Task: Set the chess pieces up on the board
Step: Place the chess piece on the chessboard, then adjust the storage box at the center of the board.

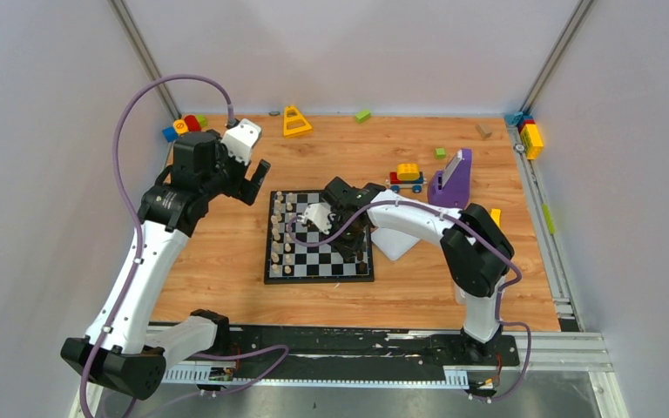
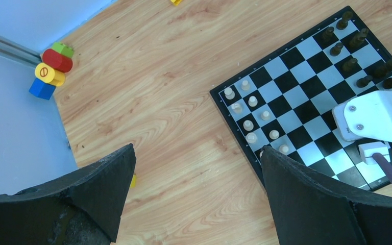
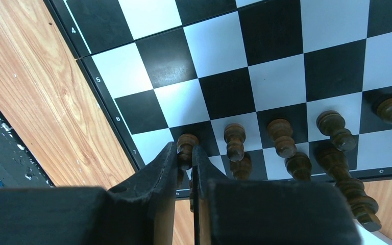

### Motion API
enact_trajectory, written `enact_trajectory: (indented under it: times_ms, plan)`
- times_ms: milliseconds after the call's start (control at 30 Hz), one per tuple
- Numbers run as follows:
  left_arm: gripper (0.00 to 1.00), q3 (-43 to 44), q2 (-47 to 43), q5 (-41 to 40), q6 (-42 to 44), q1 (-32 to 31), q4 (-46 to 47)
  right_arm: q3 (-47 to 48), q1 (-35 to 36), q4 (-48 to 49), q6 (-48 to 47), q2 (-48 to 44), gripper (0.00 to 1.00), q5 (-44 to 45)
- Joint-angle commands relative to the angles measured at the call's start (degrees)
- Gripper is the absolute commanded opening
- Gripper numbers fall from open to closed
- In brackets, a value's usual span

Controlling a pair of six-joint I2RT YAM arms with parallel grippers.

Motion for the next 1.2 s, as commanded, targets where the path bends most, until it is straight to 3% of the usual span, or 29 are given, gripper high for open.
enact_trajectory:
  times_ms: [0,133,367,567,767,900,1167]
  plan:
    - [1.0,-0.1,-1.2,0.6,-1.0,0.5,2.2,-0.4,0.6,1.5,-0.2,0.3,0.04,1.1]
    - [1.0,-0.2,-1.3,0.6,-0.9,0.5,2.2,-0.9,0.6,1.6,-0.1,0.4,0.11,1.1]
    - [1.0,-0.6,-1.5,0.5,-0.7,0.5,2.4,-0.7,0.7,1.6,0.1,-0.4,0.36,1.0]
    - [1.0,-0.5,-1.2,0.4,-0.7,0.5,2.4,2.6,0.4,-0.1,0.4,-4.5,0.4,0.3]
    - [1.0,0.3,-0.7,1.6,-0.3,0.5,1.9,3.8,-3.5,-2.9,1.2,-14.4,0.45,-3.7]
    - [1.0,0.0,-0.4,5.7,1.0,0.5,1.7,-1.0,-10.5,-4.4,1.5,-23.7,0.46,-3.4]
    - [1.0,-1.5,0.4,17.8,2.2,0.5,1.0,-15.3,-37.9,-7.6,-2.3,-42.3,0.5,-4.3]
